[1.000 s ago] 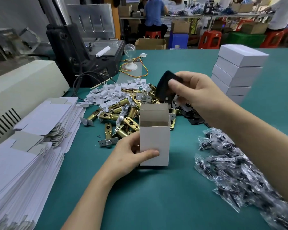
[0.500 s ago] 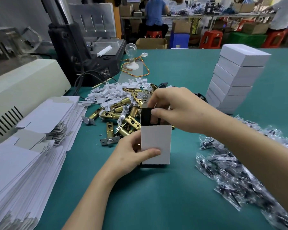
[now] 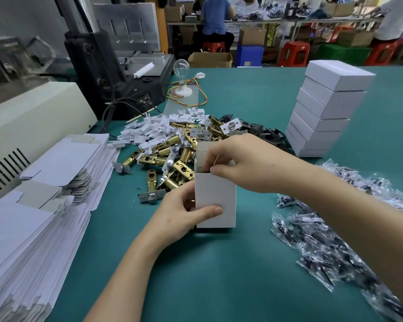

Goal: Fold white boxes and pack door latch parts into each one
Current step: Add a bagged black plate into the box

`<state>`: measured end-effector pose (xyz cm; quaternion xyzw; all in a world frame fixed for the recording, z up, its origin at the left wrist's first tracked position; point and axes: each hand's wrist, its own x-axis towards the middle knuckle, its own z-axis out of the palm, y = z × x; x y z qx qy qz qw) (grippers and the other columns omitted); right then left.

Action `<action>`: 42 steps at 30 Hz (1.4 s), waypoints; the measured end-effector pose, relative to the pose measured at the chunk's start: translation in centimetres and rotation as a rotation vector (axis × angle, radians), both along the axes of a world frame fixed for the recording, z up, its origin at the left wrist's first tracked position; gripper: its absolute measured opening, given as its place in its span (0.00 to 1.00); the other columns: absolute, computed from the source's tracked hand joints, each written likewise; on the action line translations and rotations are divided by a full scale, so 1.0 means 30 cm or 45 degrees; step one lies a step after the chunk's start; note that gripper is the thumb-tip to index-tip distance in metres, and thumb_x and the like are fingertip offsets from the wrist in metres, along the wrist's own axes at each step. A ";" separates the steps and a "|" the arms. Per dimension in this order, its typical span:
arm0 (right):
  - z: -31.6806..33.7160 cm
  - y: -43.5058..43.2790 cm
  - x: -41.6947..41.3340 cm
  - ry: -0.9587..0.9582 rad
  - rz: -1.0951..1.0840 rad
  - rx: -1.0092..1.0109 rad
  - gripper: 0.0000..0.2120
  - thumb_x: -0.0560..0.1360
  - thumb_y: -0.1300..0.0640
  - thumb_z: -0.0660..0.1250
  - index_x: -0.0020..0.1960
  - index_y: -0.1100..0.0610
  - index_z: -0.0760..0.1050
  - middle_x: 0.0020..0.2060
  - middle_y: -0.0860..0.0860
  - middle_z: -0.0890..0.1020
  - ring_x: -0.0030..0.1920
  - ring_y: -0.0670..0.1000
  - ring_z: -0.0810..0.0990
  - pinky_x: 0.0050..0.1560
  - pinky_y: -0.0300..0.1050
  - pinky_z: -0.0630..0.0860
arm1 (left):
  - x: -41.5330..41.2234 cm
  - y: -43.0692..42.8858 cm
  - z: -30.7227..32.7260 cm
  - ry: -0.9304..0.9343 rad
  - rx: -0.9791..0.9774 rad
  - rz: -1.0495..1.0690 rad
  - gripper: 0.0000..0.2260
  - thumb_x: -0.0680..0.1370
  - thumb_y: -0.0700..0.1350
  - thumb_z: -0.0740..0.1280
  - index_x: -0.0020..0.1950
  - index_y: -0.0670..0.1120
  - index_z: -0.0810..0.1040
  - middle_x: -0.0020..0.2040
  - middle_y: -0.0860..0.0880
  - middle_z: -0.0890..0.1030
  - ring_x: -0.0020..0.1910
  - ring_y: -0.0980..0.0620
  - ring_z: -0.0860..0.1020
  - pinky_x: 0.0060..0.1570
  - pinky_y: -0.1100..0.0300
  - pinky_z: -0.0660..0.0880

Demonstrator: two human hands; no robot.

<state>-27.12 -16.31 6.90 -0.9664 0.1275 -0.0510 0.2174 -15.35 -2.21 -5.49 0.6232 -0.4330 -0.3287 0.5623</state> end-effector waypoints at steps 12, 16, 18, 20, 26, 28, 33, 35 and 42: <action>0.050 -0.176 -0.131 -0.323 -0.247 -0.033 0.04 0.75 0.52 0.76 0.44 0.51 0.84 0.34 0.41 0.84 0.37 0.37 0.81 0.39 0.28 0.73 | 0.004 0.004 -0.004 -0.075 0.020 -0.008 0.22 0.70 0.57 0.79 0.62 0.68 0.80 0.59 0.58 0.87 0.59 0.56 0.85 0.56 0.65 0.80; 0.007 -0.203 -0.187 0.273 -0.232 -0.137 0.08 0.79 0.48 0.72 0.42 0.48 0.85 0.34 0.38 0.85 0.36 0.35 0.82 0.38 0.28 0.74 | 0.001 0.008 0.001 -0.081 0.039 -0.002 0.22 0.70 0.58 0.79 0.62 0.69 0.80 0.58 0.58 0.87 0.55 0.58 0.85 0.48 0.68 0.80; -0.056 -0.178 -0.198 0.545 -0.180 -0.244 0.11 0.79 0.43 0.70 0.49 0.49 0.86 0.39 0.40 0.86 0.40 0.40 0.83 0.48 0.40 0.81 | 0.000 0.009 0.002 -0.090 0.044 0.006 0.22 0.69 0.59 0.79 0.62 0.69 0.80 0.58 0.59 0.87 0.54 0.59 0.85 0.46 0.69 0.79; -0.115 -0.145 -0.203 0.777 -0.112 -0.393 0.17 0.75 0.38 0.71 0.55 0.49 0.83 0.43 0.41 0.82 0.46 0.47 0.82 0.49 0.46 0.80 | 0.002 0.007 -0.001 -0.094 0.050 0.011 0.23 0.69 0.59 0.79 0.62 0.70 0.80 0.59 0.60 0.86 0.57 0.58 0.85 0.53 0.66 0.81; -0.164 -0.140 -0.203 0.806 -0.059 -0.465 0.11 0.69 0.44 0.78 0.45 0.45 0.77 0.37 0.41 0.76 0.40 0.47 0.77 0.36 0.42 0.72 | 0.004 0.008 -0.007 -0.109 0.057 0.013 0.24 0.68 0.60 0.79 0.62 0.71 0.79 0.60 0.60 0.86 0.59 0.57 0.84 0.58 0.62 0.81; -0.152 -0.147 -0.197 0.741 -0.075 -0.405 0.09 0.70 0.49 0.77 0.40 0.46 0.77 0.36 0.41 0.79 0.37 0.42 0.76 0.37 0.41 0.73 | 0.004 0.007 -0.006 -0.113 0.060 0.015 0.23 0.68 0.59 0.79 0.62 0.71 0.80 0.59 0.60 0.86 0.59 0.58 0.84 0.57 0.65 0.80; -0.063 -0.168 -0.191 0.322 -0.149 -0.162 0.06 0.74 0.52 0.77 0.41 0.46 0.81 0.37 0.42 0.84 0.38 0.39 0.80 0.43 0.38 0.79 | 0.004 0.009 -0.010 -0.114 0.054 0.010 0.23 0.69 0.58 0.79 0.62 0.71 0.80 0.60 0.60 0.86 0.60 0.58 0.84 0.58 0.65 0.80; -0.007 -0.167 -0.196 0.044 -0.163 0.068 0.03 0.75 0.53 0.76 0.43 0.47 0.83 0.36 0.44 0.86 0.35 0.39 0.82 0.38 0.34 0.78 | 0.006 0.006 -0.014 -0.125 0.046 0.008 0.23 0.70 0.58 0.79 0.62 0.71 0.79 0.60 0.59 0.86 0.61 0.57 0.84 0.60 0.63 0.80; 0.048 -0.072 -0.116 -0.712 -0.306 0.361 0.02 0.74 0.55 0.77 0.44 0.52 0.85 0.35 0.47 0.86 0.32 0.43 0.79 0.36 0.36 0.77 | 0.007 0.002 -0.017 -0.115 0.047 0.023 0.23 0.70 0.57 0.79 0.64 0.68 0.79 0.61 0.56 0.86 0.61 0.53 0.84 0.64 0.48 0.81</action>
